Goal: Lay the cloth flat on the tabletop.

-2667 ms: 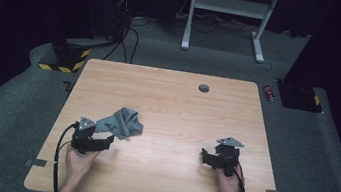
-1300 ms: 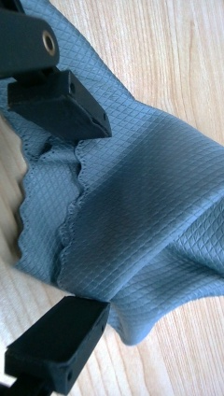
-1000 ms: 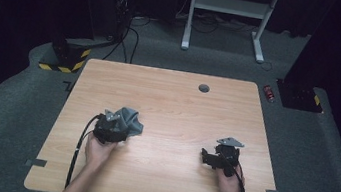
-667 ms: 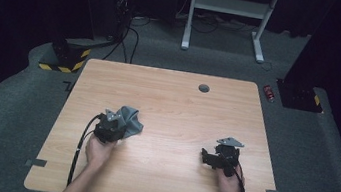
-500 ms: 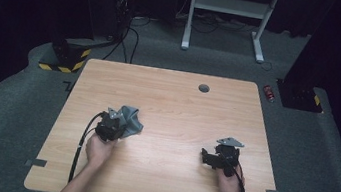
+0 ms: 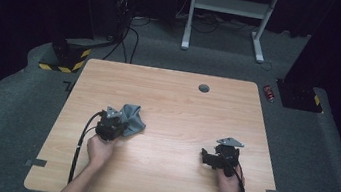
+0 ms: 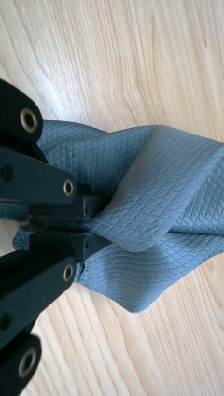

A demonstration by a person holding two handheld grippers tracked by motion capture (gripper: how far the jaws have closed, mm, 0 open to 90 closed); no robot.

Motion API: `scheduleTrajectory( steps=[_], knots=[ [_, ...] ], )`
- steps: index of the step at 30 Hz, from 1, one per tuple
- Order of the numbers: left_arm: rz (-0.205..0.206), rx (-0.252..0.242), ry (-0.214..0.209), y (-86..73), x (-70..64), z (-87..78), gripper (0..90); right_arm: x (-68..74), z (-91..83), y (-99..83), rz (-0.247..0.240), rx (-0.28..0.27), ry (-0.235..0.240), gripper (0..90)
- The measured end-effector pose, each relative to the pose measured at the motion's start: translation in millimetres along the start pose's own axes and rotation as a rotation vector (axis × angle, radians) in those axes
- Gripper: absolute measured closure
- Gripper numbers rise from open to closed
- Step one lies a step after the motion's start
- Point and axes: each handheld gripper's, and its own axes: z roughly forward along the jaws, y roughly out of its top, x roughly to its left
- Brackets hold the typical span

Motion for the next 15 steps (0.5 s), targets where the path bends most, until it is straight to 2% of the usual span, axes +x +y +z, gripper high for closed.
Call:
scheduleTrajectory(
  steps=[6,10,13,15],
  knots=[
    [0.040,-0.023,-0.046,11.0,-11.5,-6.6,85.6,0.0,-0.1,-0.1,-0.002,0.000,0.000,13.9],
    [0.039,-0.032,-0.091,13.1,-20.8,-6.7,85.6,0.0,-0.1,0.0,-0.004,0.000,0.001,13.9],
    [0.056,-0.028,-0.105,14.0,-26.9,-4.4,85.6,0.0,-0.1,-0.1,-0.004,0.000,0.001,13.9],
    [0.048,-0.030,-0.125,14.7,-30.3,-2.8,85.6,0.0,-0.1,-0.1,-0.004,0.000,0.001,13.9]
  ],
)
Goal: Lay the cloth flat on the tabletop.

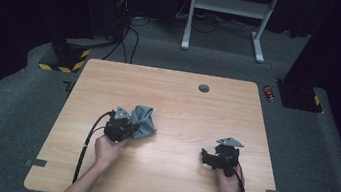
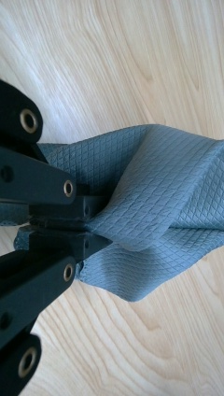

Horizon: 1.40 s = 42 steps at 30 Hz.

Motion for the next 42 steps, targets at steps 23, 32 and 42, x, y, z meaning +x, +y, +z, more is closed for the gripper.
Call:
scheduleTrajectory(
  steps=[23,32,42],
  knots=[
    [0.111,0.037,-0.171,17.6,-66.8,41.9,85.4,0.2,-0.1,-0.1,-0.001,0.000,0.001,13.9],
    [0.123,0.058,-0.187,13.4,-77.5,58.5,83.8,0.6,0.0,0.0,0.000,0.000,0.000,13.9],
    [0.123,0.046,-0.131,10.0,-75.3,53.5,53.1,1.0,0.0,0.0,0.003,0.000,-0.003,13.8]
  ],
)
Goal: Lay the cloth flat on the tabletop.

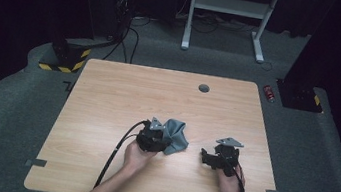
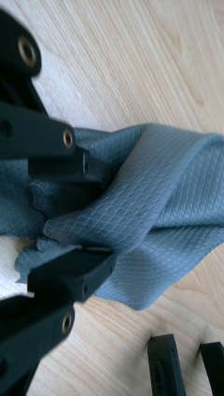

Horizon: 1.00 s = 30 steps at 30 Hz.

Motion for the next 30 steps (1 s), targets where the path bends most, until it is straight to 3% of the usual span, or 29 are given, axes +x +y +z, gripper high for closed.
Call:
scheduleTrajectory(
  steps=[4,8,16,18,21,26,29,30],
  knots=[
    [-0.011,-0.012,-0.008,-4.2,-1.0,-6.8,45.5,0.3,-0.2,-0.1,0.004,0.001,0.000,13.8],
    [-0.004,-0.014,0.012,-11.6,0.0,-12.9,43.7,0.5,-0.3,-0.1,0.007,0.002,0.000,13.8],
    [-0.013,0.014,0.104,-30.9,6.8,-15.2,40.8,3.3,-2.7,-2.5,-0.012,-0.002,0.016,14.7],
    [0.004,0.021,0.136,-33.5,6.4,-12.7,40.1,4.4,-3.1,-2.7,-0.018,-0.002,0.026,14.8],
    [0.004,0.004,0.147,-35.0,5.6,-11.3,38.8,5.5,-3.3,-2.8,-0.037,-0.004,0.041,15.9],
    [-0.003,-0.009,0.158,-36.1,5.2,-10.2,37.1,5.0,-3.6,-2.1,-0.030,-0.022,0.038,27.8],
    [-0.009,-0.008,0.161,-36.2,5.1,-10.2,35.3,4.8,-6.6,-1.1,-0.018,-0.018,0.024,47.1],
    [-0.008,-0.007,0.162,-36.1,5.4,-10.2,34.7,5.0,-7.7,-0.8,-0.022,-0.014,0.018,49.2]
  ],
)
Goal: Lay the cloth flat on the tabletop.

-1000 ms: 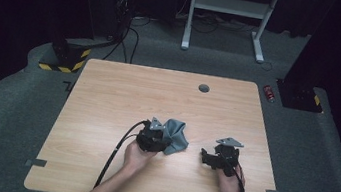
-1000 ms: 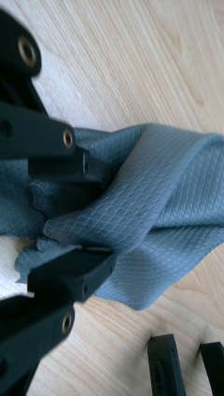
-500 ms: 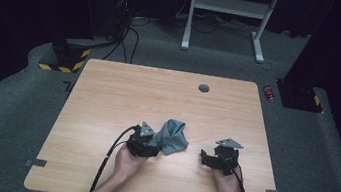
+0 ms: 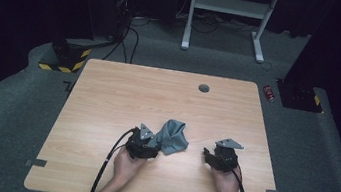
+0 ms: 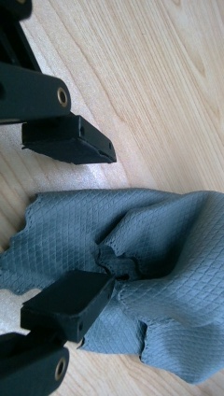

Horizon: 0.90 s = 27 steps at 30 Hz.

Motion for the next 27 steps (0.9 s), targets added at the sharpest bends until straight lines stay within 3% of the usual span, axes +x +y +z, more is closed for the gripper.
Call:
scheduleTrajectory(
  steps=[2,4,8,13,16,19,24,27],
  knots=[
    [-0.001,0.001,0.002,0.0,0.0,0.1,34.1,2.8,-3.5,0.4,-0.019,-0.011,0.023,58.0],
    [-0.002,0.000,0.003,0.0,0.0,0.1,33.7,11.9,-12.9,3.7,-0.074,-0.058,0.127,64.2],
    [-0.003,-0.001,0.002,0.0,-0.1,0.2,33.6,33.7,-19.6,14.0,-0.175,-0.083,0.183,65.0],
    [-0.003,0.001,0.005,0.1,0.2,0.2,32.9,61.8,-9.8,27.9,-0.268,-0.079,0.243,63.0],
    [-0.003,0.002,0.006,0.0,0.2,0.2,32.6,76.7,-0.1,34.5,-0.314,-0.060,0.252,62.4],
    [-0.003,0.002,0.006,0.1,0.2,0.2,32.6,86.0,9.8,38.9,-0.342,-0.032,0.231,60.7],
    [-0.003,0.002,0.005,0.1,0.2,0.2,32.4,90.8,21.8,40.4,-0.339,0.007,0.221,61.4],
    [-0.003,0.002,0.005,0.0,0.2,0.2,32.4,91.4,26.2,41.6,-0.355,0.033,0.202,67.6]
  ],
)
